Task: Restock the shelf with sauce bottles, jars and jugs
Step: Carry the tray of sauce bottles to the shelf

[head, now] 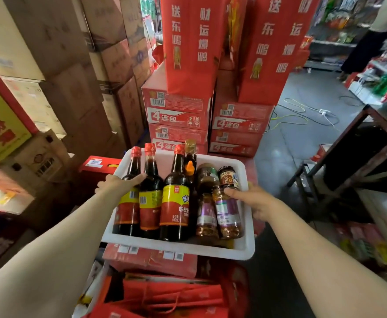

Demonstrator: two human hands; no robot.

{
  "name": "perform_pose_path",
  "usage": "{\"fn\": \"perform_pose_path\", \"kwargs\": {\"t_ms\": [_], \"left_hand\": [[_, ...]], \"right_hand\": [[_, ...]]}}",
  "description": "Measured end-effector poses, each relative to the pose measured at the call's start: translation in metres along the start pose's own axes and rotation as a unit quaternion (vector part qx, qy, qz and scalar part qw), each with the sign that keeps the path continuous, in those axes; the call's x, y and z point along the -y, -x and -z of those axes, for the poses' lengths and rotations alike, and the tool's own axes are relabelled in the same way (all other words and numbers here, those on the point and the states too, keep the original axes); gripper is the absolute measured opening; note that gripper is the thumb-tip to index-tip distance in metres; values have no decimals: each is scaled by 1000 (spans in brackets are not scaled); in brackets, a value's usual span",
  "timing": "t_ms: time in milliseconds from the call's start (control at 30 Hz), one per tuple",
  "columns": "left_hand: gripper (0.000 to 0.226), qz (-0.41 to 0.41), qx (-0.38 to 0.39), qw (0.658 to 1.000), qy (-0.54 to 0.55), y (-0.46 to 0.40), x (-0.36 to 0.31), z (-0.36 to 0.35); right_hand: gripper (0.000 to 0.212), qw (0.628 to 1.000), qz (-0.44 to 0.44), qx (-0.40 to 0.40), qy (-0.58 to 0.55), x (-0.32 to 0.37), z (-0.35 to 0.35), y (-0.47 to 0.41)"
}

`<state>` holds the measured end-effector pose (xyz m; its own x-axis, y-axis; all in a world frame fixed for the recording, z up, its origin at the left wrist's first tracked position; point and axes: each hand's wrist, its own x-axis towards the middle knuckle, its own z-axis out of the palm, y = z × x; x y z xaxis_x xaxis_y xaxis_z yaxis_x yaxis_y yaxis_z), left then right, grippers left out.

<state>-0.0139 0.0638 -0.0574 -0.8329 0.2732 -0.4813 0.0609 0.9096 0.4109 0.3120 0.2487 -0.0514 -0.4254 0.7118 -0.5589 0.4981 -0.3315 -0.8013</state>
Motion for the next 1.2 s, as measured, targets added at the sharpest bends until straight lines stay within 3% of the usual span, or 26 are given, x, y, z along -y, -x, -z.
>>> {"fn": "perform_pose_path", "kwargs": {"t_ms": [100,200,267,400,567,700,833,967,1033,1100,1200], "left_hand": [[137,29,0,1000,9,4,2,0],[140,49,-5,998,25,10,12,2],[145,47,-2,998,49,11,21,3],[151,34,45,992,112,19,43,3],[126,76,59,982,162,65,85,4],[117,70,48,975,205,71,91,11],[152,78,44,964,251,55,80,9],[156,81,62,957,273,20,89,-7],[160,73,75,957,272,14,93,-11],[141,81,64,951,292,37,94,-2],[119,108,41,951,285,55,104,3]], "right_hand": [[113,999,6,-35,-38,-3,-7,-3],[70,998,5,-35,-57,0,-18,7],[57,998,-1,-21,-60,0,-18,8],[93,998,-6,7,-54,-2,-12,5],[62,998,16,56,-36,-1,-20,17],[82,997,31,59,-36,1,-27,18],[61,998,19,49,-39,10,-27,20],[85,999,2,38,-37,9,-27,14],[83,999,-4,31,-26,8,-28,15],[83,999,-3,30,-13,8,-31,21],[100,1000,-4,15,16,5,-39,27]]}}
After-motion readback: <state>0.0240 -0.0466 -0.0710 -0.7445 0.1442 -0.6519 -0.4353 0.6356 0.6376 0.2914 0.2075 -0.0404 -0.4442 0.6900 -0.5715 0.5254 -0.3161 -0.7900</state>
